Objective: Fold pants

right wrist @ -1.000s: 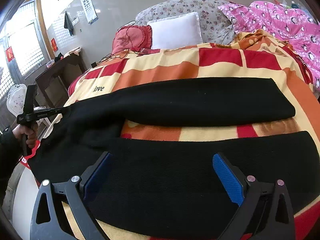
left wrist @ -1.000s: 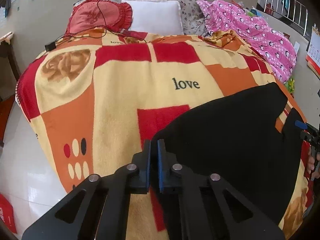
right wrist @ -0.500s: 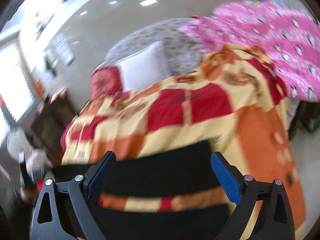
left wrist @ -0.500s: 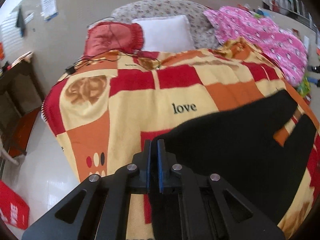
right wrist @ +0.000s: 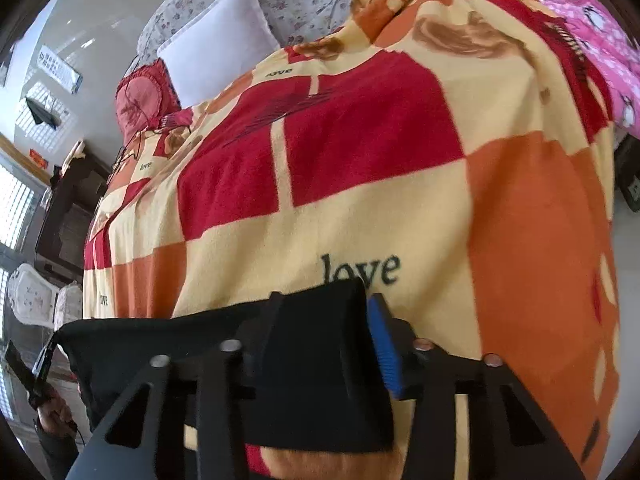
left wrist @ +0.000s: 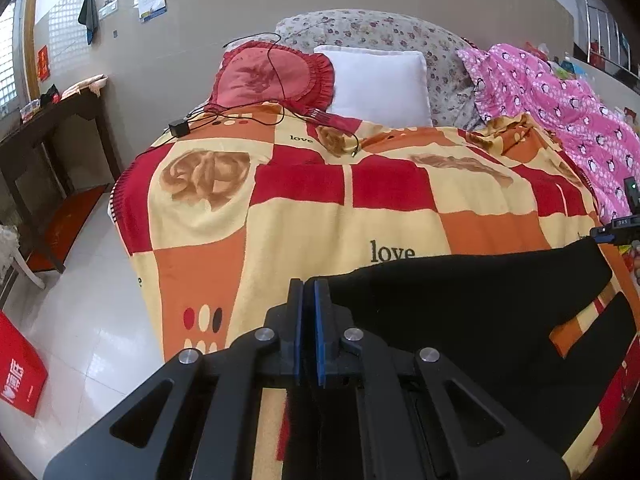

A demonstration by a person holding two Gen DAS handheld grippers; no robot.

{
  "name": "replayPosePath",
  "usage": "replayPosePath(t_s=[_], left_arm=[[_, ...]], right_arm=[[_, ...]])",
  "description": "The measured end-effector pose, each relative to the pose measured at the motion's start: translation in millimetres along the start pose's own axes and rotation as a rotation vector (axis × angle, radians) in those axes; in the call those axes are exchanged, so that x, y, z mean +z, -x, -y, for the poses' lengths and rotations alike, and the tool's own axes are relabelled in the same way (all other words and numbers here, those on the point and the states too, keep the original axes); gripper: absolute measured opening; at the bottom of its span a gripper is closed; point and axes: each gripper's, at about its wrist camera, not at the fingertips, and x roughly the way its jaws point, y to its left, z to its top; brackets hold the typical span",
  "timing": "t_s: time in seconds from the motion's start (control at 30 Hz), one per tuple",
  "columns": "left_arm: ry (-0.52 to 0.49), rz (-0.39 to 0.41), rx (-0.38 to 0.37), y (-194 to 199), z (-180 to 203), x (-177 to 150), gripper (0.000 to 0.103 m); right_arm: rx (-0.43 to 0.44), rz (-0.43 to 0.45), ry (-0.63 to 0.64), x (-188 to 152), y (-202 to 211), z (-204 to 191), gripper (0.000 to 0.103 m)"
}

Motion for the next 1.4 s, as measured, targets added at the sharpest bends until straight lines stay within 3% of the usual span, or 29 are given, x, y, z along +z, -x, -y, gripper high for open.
replayPosePath(t_s=[0.07, 0.17, 0.2, 0.3, 0.5, 0.73, 1.03, 1.17, 1.2, 1.27, 1.37, 1.4], left_arm=[[0.007, 0.001, 0.001, 0, 0, 2, 0.003], [0.02, 0.02, 0.016, 0, -1, 9, 0.003], [0.028, 0.029, 0.017, 2, -2, 11, 0.003], [0.063, 0.07, 0.008, 13, -3, 18, 0.003], [0.0, 0.072, 0.001, 28, 10, -3, 0.003], [-0.01, 0.072, -0.039, 65, 9, -49, 0.003], [0.077, -0.001, -0.074, 78, 2, -124, 0.003], [0.208, -0.038, -0.096, 84, -11, -152, 0.018], [0.276, -0.045, -0.11, 88, -18, -159, 0.024], [0.391, -0.053, -0.155, 94, -26, -169, 0.031], [0.57, -0.043, -0.288, 102, -31, -177, 0.045], [0.626, -0.042, -0.347, 103, -30, -178, 0.045]], right_arm=[[-0.006, -0.021, 0.007, -1, -6, 0, 0.039], [-0.032, -0.032, 0.062, -1, -9, -6, 0.002], [-0.065, -0.002, 0.079, -1, -3, -6, 0.001], [-0.046, 0.097, 0.112, 0, 24, -10, 0.001], [-0.02, 0.179, 0.214, -28, 63, -17, 0.001], [-0.029, 0.232, 0.333, -93, 97, -19, 0.001], [-0.05, 0.24, 0.365, -175, 107, 11, 0.001], [-0.117, 0.27, 0.391, -203, 106, 13, 0.014], [-0.108, 0.291, 0.387, -209, 109, 14, 0.026], [-0.119, 0.327, 0.376, -217, 114, 14, 0.039], [-0.102, 0.378, 0.339, -225, 124, 14, 0.04], [-0.094, 0.394, 0.321, -227, 127, 13, 0.04]])
